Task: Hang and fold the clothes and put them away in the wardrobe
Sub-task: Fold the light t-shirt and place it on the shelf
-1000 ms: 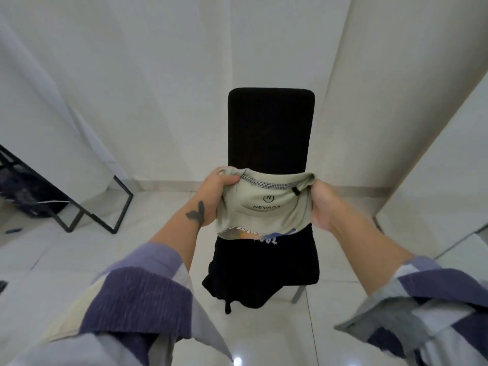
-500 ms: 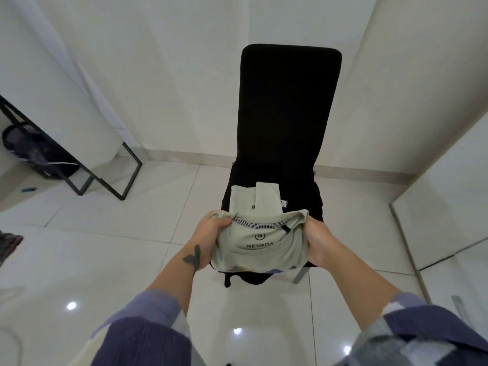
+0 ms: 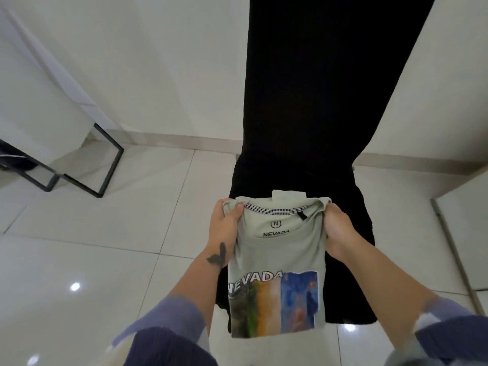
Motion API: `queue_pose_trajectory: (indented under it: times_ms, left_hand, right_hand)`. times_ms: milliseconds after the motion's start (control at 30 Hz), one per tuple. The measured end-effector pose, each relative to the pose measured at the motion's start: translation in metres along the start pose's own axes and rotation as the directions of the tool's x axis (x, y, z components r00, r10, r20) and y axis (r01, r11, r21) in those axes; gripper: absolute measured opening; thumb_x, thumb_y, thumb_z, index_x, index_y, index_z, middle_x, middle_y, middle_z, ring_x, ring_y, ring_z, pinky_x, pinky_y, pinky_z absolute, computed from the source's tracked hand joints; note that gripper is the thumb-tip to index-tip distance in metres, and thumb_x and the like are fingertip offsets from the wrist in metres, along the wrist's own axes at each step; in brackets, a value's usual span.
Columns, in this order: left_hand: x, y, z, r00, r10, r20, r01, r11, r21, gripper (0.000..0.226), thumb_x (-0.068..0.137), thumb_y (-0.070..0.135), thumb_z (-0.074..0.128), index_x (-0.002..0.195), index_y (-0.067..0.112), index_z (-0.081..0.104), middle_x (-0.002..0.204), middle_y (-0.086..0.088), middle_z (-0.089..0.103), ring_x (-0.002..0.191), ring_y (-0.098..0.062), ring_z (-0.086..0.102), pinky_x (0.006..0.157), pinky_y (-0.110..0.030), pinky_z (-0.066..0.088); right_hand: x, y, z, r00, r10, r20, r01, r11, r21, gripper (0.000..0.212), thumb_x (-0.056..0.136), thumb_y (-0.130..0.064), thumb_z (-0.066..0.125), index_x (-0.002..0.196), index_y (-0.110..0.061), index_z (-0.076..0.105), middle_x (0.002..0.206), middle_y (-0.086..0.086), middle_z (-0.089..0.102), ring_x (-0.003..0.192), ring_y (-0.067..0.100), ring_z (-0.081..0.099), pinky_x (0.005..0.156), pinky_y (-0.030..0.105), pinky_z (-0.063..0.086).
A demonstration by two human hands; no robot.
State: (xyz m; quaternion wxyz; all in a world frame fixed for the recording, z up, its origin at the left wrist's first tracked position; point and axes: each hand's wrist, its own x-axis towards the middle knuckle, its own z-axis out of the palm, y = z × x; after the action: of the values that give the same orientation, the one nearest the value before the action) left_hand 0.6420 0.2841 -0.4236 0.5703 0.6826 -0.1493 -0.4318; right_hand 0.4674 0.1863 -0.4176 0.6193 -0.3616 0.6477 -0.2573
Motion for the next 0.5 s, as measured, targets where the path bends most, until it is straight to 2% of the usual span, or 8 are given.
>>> queue_pose_trajectory:
  times_ms: [100,167,233,333,400,433,500]
  left_hand:
    - [0.056,-0.030,0.009,0.998,0.042,-0.039,-0.040,0.997,0.061,0.013,0.096,0.024,0.054,0.099,0.011,0.055,0.095,-0.004,0.062,0.089,-0.019,0.059,0.082,-0.033,0.050]
    - [0.081,-0.044,0.015,0.997,0.067,-0.048,-0.060,0.990,0.127,0.015,0.096,0.028,0.052,0.099,0.013,0.054,0.096,-0.003,0.063,0.091,-0.019,0.060,0.084,-0.033,0.050]
    - [0.105,-0.058,0.023,0.994,0.096,-0.060,-0.082,0.977,0.199,0.017,0.096,0.030,0.051,0.100,0.014,0.055,0.095,-0.001,0.064,0.091,-0.017,0.060,0.082,-0.031,0.049]
    - [0.128,-0.072,0.034,0.967,0.206,-0.152,-0.138,0.919,0.368,0.017,0.097,0.031,0.049,0.096,0.016,0.055,0.088,0.004,0.062,0.082,-0.013,0.058,0.070,-0.026,0.042]
    - [0.136,-0.080,0.038,0.923,0.301,-0.240,-0.152,0.858,0.490,0.019,0.096,0.034,0.048,0.091,0.017,0.054,0.087,0.003,0.061,0.080,-0.015,0.056,0.069,-0.025,0.038]
    - [0.137,-0.085,0.040,0.899,0.337,-0.279,-0.151,0.837,0.525,0.020,0.096,0.035,0.047,0.091,0.016,0.054,0.088,0.002,0.061,0.080,-0.016,0.056,0.069,-0.024,0.037]
    - [0.136,-0.090,0.045,0.867,0.375,-0.329,-0.130,0.807,0.576,0.023,0.097,0.036,0.046,0.094,0.015,0.054,0.095,0.003,0.057,0.080,-0.014,0.051,0.068,-0.019,0.031]
  right_hand:
    - [0.060,0.011,0.014,0.998,-0.034,-0.045,0.032,0.998,-0.056,0.034,0.099,-0.029,0.033,0.115,-0.009,0.054,0.113,0.015,0.061,0.103,0.029,0.060,0.094,0.044,0.049]
    - [0.084,0.016,0.018,0.994,-0.077,-0.082,0.068,0.993,-0.100,0.031,0.102,-0.030,0.030,0.113,-0.009,0.050,0.103,0.008,0.058,0.096,0.023,0.058,0.083,0.038,0.047]
    - [0.113,0.024,0.022,0.975,-0.170,-0.140,0.137,0.966,-0.217,0.028,0.103,-0.029,0.029,0.109,-0.010,0.047,0.089,0.002,0.053,0.083,0.018,0.054,0.071,0.033,0.042]
    - [0.139,0.036,0.027,0.923,-0.344,-0.172,0.214,0.831,-0.513,0.030,0.102,-0.033,0.028,0.109,-0.010,0.045,0.077,-0.002,0.050,0.067,0.014,0.049,0.064,0.033,0.036]
    - [0.150,0.046,0.029,0.879,-0.444,-0.176,0.203,0.681,-0.704,0.031,0.102,-0.035,0.027,0.107,-0.010,0.045,0.076,0.002,0.052,0.067,0.023,0.051,0.062,0.034,0.037]
    - [0.154,0.049,0.030,0.852,-0.492,-0.178,0.191,0.610,-0.769,0.032,0.102,-0.036,0.026,0.108,-0.011,0.045,0.077,0.004,0.053,0.068,0.027,0.051,0.061,0.035,0.037]
    - [0.157,0.055,0.032,0.804,-0.564,-0.189,0.184,0.537,-0.823,0.033,0.102,-0.036,0.025,0.109,-0.011,0.045,0.076,0.007,0.053,0.068,0.029,0.050,0.059,0.035,0.037]
